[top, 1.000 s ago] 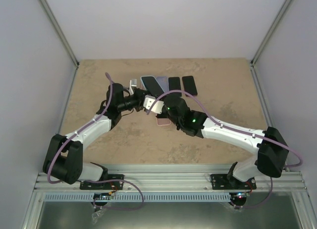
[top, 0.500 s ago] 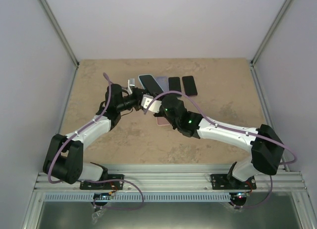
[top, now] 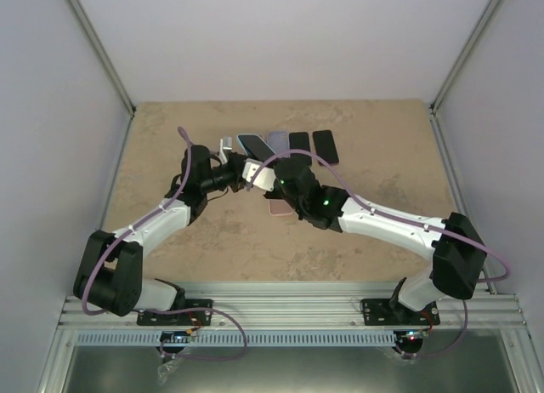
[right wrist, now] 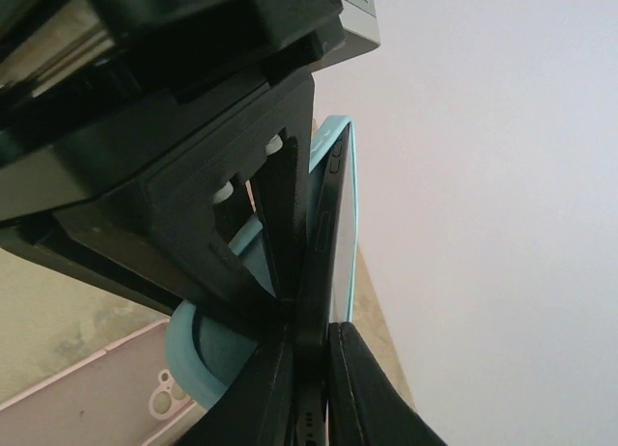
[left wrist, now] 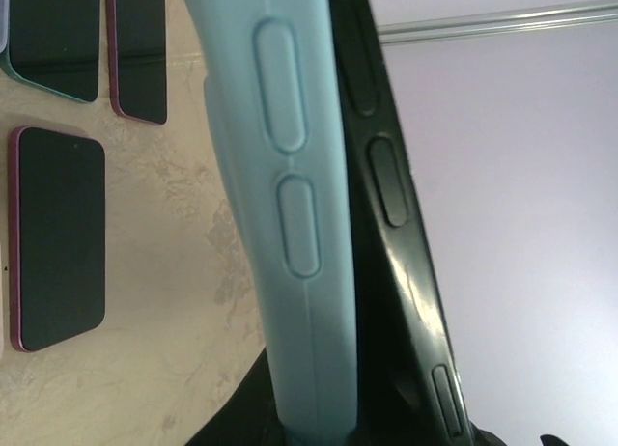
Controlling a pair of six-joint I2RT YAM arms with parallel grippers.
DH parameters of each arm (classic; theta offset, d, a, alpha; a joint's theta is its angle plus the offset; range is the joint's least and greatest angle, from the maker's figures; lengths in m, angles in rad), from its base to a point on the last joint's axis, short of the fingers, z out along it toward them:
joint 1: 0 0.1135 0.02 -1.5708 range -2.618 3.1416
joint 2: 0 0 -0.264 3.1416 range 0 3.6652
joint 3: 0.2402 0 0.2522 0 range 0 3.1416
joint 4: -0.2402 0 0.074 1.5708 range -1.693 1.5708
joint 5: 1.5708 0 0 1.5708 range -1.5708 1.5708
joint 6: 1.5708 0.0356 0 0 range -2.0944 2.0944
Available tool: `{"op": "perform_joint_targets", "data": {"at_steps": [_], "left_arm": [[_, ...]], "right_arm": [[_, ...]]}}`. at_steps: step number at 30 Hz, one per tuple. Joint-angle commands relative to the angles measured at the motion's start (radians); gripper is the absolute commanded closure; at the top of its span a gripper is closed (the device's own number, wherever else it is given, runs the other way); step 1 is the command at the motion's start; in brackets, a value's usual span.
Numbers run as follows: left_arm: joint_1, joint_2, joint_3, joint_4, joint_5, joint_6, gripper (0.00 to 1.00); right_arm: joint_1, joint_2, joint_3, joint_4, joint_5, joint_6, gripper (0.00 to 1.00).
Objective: Take the phone out of the phone case
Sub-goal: Remove the phone case from the phone.
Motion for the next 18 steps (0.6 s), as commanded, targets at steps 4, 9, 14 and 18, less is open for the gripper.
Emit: {"op": "perform_joint_targets", "data": {"at_steps": [4,9,14,18], "left_arm": [[-0.016,-0.017,0.017,-0.06,0.055,0.151,1.0],[-0.014,-0.017,0.017,-0.072,0.045,0.162,1.0],[-0.014,-0.022,0.016,-0.047,0.061,0.151,1.0],[-0.014,-0.03,0.007,0.029,0.11,0.101,1.0]], "right_arm": [[-0.059,-0.032,0.106,-0.073,-0.02,0.136,0.99],[-0.081,-0.046,0.119,-0.091,-0.042,0.153,1.0],[-0.101,-0.051,0.108,-0.093,-0.058,0.155,0.99],[-0.1,-0.045,0.068,-0.056,-0.036,0.127,0.95]]}}
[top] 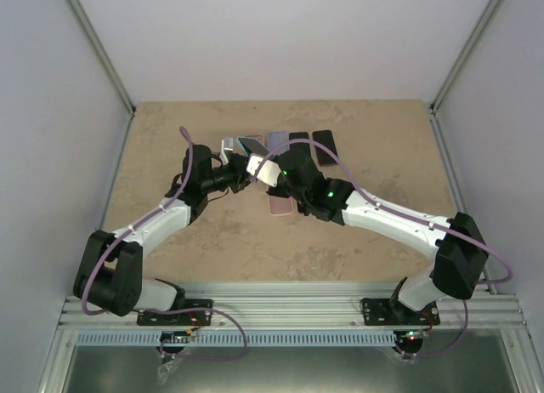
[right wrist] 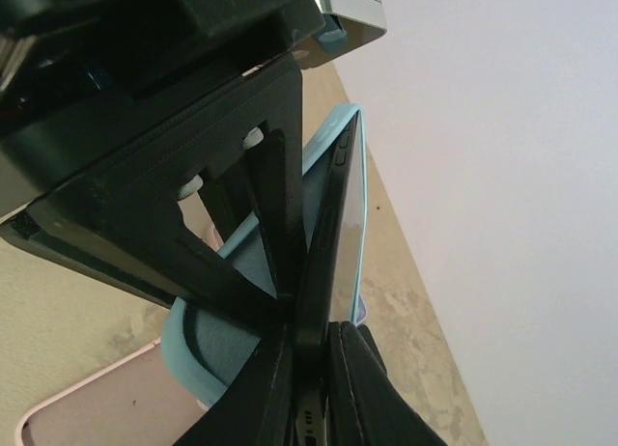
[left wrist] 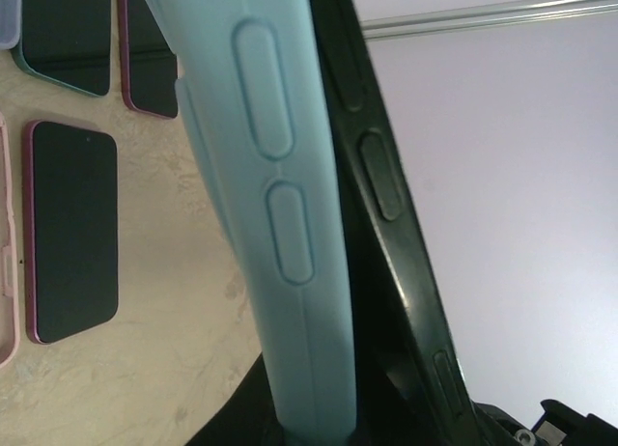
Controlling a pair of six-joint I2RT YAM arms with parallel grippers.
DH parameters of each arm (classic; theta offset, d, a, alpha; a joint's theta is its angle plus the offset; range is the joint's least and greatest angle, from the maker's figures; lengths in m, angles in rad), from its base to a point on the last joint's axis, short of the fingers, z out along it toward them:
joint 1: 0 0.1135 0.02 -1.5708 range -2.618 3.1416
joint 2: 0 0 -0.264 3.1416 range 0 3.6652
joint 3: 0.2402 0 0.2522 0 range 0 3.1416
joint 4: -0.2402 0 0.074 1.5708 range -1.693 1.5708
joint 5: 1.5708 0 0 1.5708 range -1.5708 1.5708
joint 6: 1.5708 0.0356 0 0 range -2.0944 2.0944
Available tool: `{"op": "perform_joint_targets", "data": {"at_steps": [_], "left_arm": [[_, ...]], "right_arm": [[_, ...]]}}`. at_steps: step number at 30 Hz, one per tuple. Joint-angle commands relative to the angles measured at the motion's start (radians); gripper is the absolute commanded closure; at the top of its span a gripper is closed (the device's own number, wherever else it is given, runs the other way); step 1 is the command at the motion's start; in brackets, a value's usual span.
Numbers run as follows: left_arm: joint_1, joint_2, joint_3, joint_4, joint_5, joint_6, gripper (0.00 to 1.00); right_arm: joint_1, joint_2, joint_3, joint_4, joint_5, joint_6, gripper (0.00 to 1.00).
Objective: Take the phone out of the phone case
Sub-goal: Remove the phone case from the phone.
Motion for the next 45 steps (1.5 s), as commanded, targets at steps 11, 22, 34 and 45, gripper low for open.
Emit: {"op": "perform_joint_targets", "data": {"at_steps": [11,22,34,45], "left_arm": [[-0.042,-0.038,-0.023,0.205,0.192,-0.011,1.0],[-0.064,-0.049,-0.026,0.215,0.216,-0.009,1.0],[-0.028,-0.026,0.013,-0.043,0.077,0.166,1.0],[0.004,-0.024,0.019,-0.167,-0.055,0.246,1.0]], "right_arm": [[-0.047,-0.008,-0.041,0.235,0.17,-0.067,0.84],[-0.047,0.024,-0.052,0.344,0.218,-0.153,0.91],[-0.084,-0.029,0.08,0.105,0.077,-0.002,0.99],[-0.133,-0.054,0.212,-0.045,-0.052,0.111,0.99]]}}
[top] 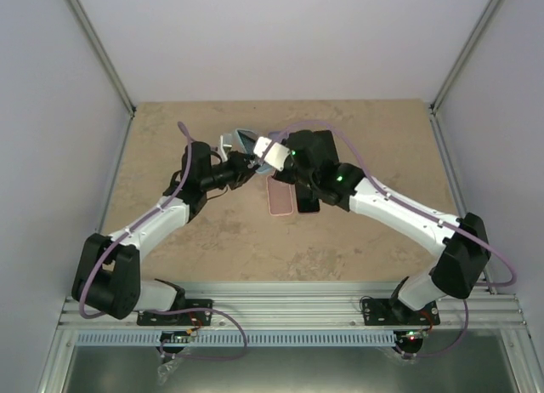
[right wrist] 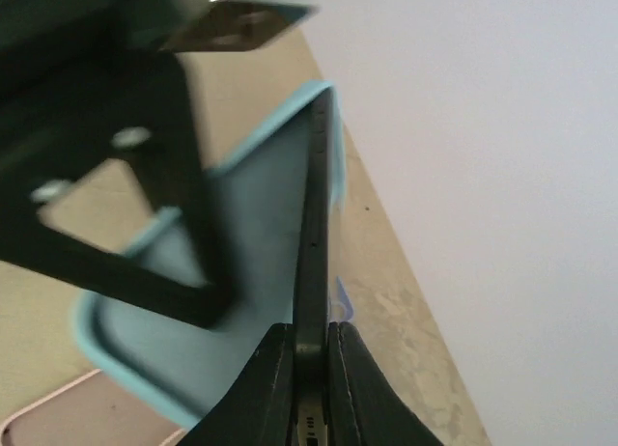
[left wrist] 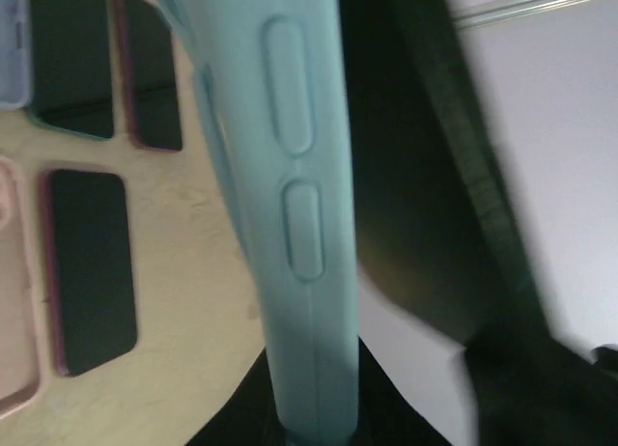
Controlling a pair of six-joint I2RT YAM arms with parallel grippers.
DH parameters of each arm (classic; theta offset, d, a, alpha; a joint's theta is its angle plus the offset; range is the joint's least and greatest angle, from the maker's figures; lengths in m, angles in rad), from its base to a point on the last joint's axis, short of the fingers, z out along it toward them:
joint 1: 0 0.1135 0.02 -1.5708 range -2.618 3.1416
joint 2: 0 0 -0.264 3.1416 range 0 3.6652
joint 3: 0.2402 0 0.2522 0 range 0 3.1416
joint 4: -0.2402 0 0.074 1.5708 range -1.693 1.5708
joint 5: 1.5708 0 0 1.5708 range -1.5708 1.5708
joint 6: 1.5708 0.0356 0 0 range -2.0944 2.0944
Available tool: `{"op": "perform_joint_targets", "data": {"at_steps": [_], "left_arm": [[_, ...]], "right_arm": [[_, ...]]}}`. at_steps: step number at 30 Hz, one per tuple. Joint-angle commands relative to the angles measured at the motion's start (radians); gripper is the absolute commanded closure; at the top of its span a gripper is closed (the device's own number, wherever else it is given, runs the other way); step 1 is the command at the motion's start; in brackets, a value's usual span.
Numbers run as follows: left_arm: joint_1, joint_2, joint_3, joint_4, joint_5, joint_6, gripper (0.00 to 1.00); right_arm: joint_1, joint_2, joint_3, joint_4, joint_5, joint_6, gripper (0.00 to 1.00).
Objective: Take the phone out of the phone case
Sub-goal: Remove the phone case from the phone.
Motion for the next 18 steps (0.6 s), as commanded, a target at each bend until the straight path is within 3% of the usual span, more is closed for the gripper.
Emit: {"op": "perform_joint_targets", "data": {"at_steps": [1,10,18], "left_arm": [[0.011,-0.01,-0.02,-0.152,-0.028,0.165,1.0],[0.05,-0.019,-0.02,-0.222,-0.102,0.212,1.0],[0.055,-0.101,-0.018,-0.319,-0.144,0.392,1.0]], "right_arm": [[-0.073,-0.055,0.122,0.04,0.034,0.089,1.0],[-0.113,-0.088,0.167,-0.022,-0.02,0.119,0.99],[-0.23,-0.168,0.147,-0.091,-0.203,0.238,0.99]]}}
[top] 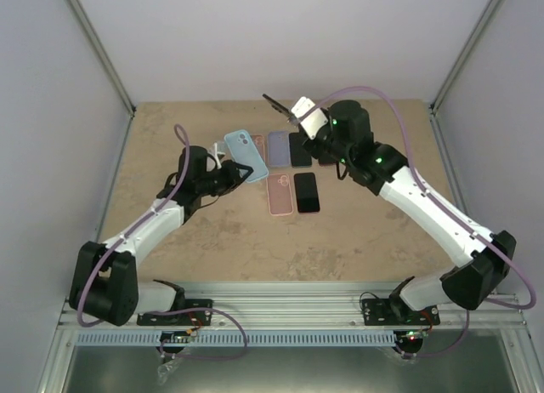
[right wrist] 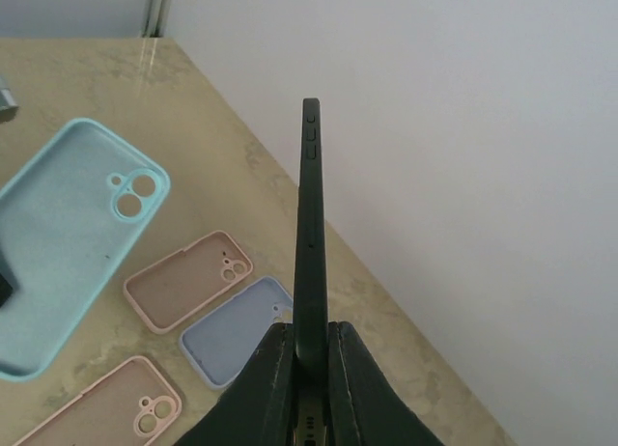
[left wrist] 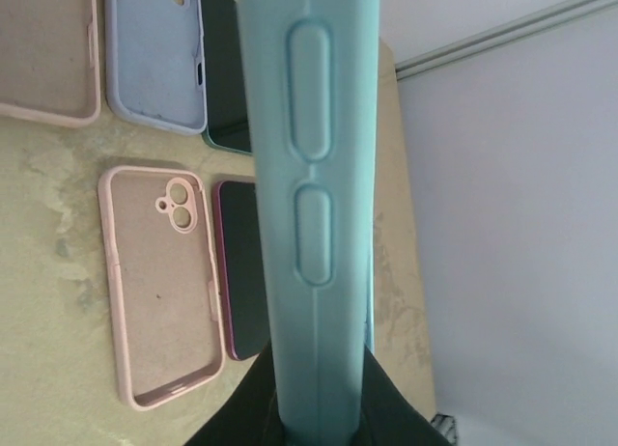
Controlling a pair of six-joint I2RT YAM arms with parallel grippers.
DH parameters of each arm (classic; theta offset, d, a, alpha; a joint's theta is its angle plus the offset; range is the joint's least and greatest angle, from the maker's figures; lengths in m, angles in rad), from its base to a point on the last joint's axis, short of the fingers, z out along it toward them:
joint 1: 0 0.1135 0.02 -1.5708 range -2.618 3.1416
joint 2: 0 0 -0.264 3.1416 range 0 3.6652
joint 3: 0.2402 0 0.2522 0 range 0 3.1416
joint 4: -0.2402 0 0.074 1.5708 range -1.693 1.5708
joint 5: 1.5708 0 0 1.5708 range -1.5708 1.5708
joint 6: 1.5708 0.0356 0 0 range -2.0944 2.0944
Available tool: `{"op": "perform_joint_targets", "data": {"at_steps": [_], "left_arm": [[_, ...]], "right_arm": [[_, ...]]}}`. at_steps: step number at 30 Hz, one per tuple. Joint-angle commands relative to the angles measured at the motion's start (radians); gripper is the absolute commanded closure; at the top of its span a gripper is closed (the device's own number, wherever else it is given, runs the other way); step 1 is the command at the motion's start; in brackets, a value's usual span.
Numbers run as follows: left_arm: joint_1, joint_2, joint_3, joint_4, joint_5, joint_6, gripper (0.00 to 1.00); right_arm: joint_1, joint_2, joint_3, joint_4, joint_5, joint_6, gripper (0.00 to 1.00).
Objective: Take the phone out of the phone case
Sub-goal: Remove the phone case from the phone, then place the phone case at the center of the board.
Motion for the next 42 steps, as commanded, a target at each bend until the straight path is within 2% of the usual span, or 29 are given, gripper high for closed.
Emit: {"op": "perform_joint_targets", "data": {"at_steps": [1,9,15,22,27,31,42], "left_arm": [[0.007,-0.084,0.0,-0.07,-0.037,0.15,1.0],[0.017,-0.167,-0.025,-0.283,-0.005,0.346,1.0],[0.034,-0.091,-0.019,-0.44,0.092,0.446,1.0],[0.041,0.005,0.007,-0.479,0.142,0.526,1.0],[0.06,0.115,0.023,-0.513,0.154,0.556,1.0],[0.065,0.217,0.058,-0.532,0.214,0.594,1.0],[0.074,0.389,0.147,-0.513,0.274,0.576,1.0]], "right_arm": [[-0.064,-0.085,0.005,0.008,-0.122,0.09,0.99],[-0.172,-0.173,-0.068,-0.001,-0.212,0.148,0.99],[-0.227,-0.212,-0.104,0.008,-0.263,0.178,1.0],[-0.246,-0.211,-0.104,0.004,-0.292,0.186,0.99],[-0.25,-0.197,-0.108,0.009,-0.303,0.191,1.0],[-0.251,-0.187,-0.109,0.01,-0.306,0.192,0.99],[-0.251,-0.18,-0.114,0.007,-0.311,0.191,0.99]]}}
